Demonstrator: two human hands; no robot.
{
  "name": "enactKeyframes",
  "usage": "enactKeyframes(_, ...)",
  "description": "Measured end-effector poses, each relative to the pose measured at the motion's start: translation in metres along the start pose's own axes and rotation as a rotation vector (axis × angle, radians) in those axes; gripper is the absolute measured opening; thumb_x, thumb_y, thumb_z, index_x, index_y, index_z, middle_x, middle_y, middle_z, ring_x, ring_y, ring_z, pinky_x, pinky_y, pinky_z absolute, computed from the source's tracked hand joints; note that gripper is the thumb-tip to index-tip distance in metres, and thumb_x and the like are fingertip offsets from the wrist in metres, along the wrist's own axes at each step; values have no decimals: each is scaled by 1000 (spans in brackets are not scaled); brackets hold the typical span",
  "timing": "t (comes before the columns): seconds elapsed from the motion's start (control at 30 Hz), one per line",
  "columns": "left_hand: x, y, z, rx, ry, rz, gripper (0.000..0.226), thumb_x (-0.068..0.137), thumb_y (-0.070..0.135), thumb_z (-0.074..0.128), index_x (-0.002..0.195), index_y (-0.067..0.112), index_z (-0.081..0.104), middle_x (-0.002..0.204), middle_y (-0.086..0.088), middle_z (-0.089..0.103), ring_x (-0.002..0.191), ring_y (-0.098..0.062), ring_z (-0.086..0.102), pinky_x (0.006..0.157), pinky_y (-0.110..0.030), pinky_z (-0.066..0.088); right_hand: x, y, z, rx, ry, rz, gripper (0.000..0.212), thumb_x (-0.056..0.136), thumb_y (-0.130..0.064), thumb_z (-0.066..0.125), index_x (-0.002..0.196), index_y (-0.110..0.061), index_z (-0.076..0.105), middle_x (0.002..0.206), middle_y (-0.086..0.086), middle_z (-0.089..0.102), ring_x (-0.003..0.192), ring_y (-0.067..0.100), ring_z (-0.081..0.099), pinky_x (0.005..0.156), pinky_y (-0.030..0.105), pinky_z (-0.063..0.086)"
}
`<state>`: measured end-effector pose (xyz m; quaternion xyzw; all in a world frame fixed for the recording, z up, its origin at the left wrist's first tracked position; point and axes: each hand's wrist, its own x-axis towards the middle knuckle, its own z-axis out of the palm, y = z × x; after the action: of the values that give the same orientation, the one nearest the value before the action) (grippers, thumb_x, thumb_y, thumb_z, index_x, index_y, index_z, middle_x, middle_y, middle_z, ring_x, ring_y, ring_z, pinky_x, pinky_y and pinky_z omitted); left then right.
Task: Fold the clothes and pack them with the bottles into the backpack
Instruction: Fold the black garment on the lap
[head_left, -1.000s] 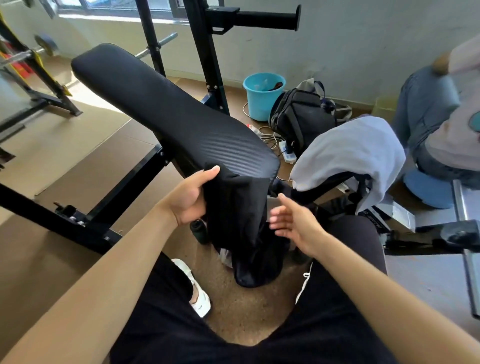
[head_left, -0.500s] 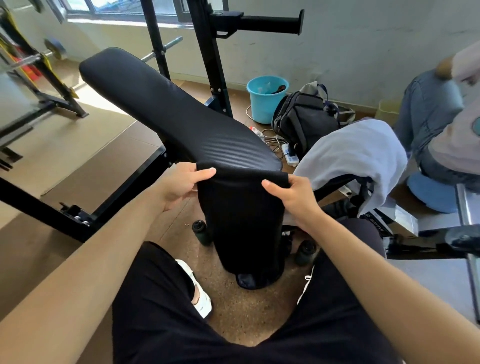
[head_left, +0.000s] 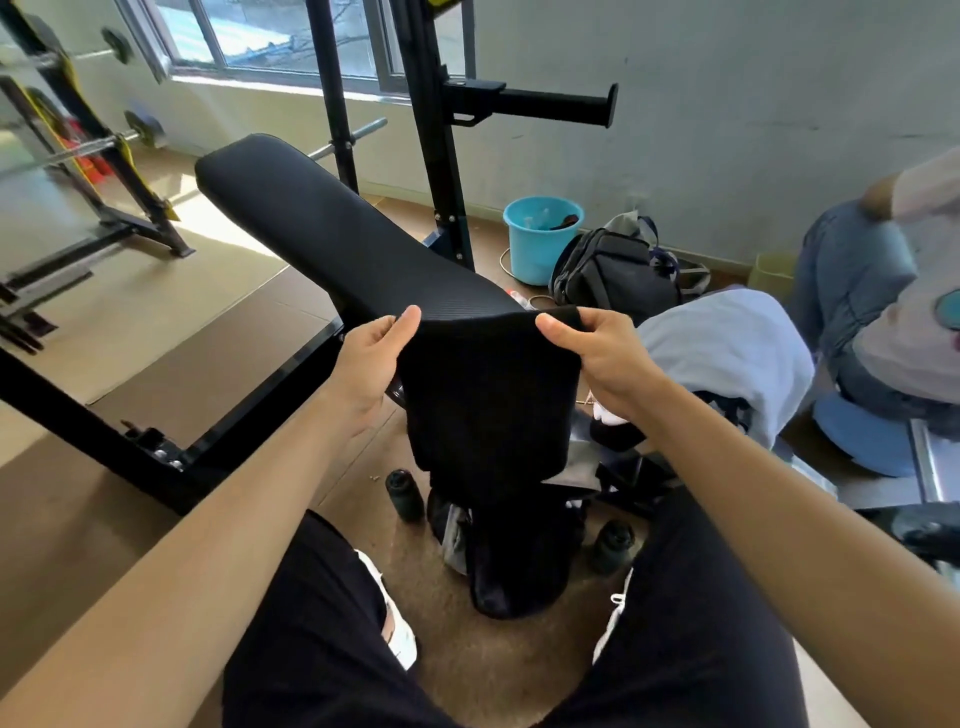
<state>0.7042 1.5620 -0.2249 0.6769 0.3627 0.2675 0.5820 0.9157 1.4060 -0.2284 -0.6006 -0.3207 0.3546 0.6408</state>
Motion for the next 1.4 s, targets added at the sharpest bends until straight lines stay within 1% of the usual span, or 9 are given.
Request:
enactKeyframes(0.07, -2, 0, -4, -23, -59, 85, 35, 93, 33, 68, 120, 11, 64, 119, -10, 70, 118, -22, 65, 103, -33, 51, 3, -7, -4, 41, -39, -40, 25, 90, -10, 74, 113, 1, 73, 105, 17, 76, 98, 26, 74, 86, 34, 59)
enactKeyframes(0.37, 2, -20, 5, 317, -309, 159, 121, 73, 13, 92, 157, 44, 11, 138, 22, 51, 122, 12, 50, 99, -10, 42, 8, -10, -19, -277, -295, -100, 64, 87, -4, 77, 142, -25, 51, 135, 0, 64, 126, 16, 62, 105, 37, 52)
enactKeyframes(0.47, 6, -28, 7, 269, -366, 58, 118, 76, 4, 88, 158, 41, 12, 136, 24, 52, 115, 17, 53, 95, -8, 45, 10, 4, -23, -367, -304, 5, 71, 81, -1, 77, 140, -27, 49, 133, -4, 65, 125, 12, 62, 107, 40, 50)
enactKeyframes(0.6, 12, -42, 13, 52, -273, -149, 99, 75, -3, 84, 154, 26, 32, 137, 4, 58, 120, -10, 61, 99, -27, 51, 6, 21, -22, -184, -215, 171, 62, 81, 14, 71, 131, -19, 57, 123, 3, 72, 116, 20, 69, 99, 37, 55)
enactKeyframes(0.8, 14, -64, 14, -102, -87, -349, 93, 61, 41, 84, 144, 22, 46, 141, -8, 58, 126, -24, 59, 112, -43, 46, -3, 52, -20, 137, -34, 512, 36, 95, -4, 64, 127, 12, 58, 129, 29, 65, 113, 35, 68, 91, 40, 60)
enactKeyframes(0.97, 2, -69, 6, -253, -162, -349, 50, 98, 8, 63, 142, 25, 47, 133, -6, 62, 114, -20, 67, 81, -30, 60, -21, 61, -31, 482, -176, 405, 69, 101, -3, 56, 157, -33, 30, 141, 4, 57, 122, 27, 65, 90, 50, 58)
enactKeyframes(1.1, -3, -65, 1, -221, -307, -319, 27, 100, -7, 51, 110, 12, 66, 97, -5, 71, 87, -13, 72, 73, -23, 59, -31, 63, -37, 190, -362, 323, 80, 92, 7, 64, 149, -45, 45, 161, -8, 18, 144, 19, 42, 110, 57, 45)
enactKeyframes(1.23, -1, -57, 0, 54, -295, -252, 26, 101, -5, 51, 107, 8, 72, 99, -1, 71, 92, -9, 66, 71, -14, 53, -29, 54, -31, 28, -290, 359, 84, 85, 19, 64, 149, -34, 47, 143, 13, 55, 121, 20, 66, 101, 33, 55)
enactKeyframes(1.4, 6, -46, 0, 338, -390, -207, 37, 90, -5, 68, 119, 17, 73, 113, 4, 70, 107, -13, 65, 81, -15, 49, -18, 61, -20, -439, -208, 249, 103, 68, -6, 88, 152, -41, 39, 151, 3, 35, 133, 19, 41, 105, 28, 37)
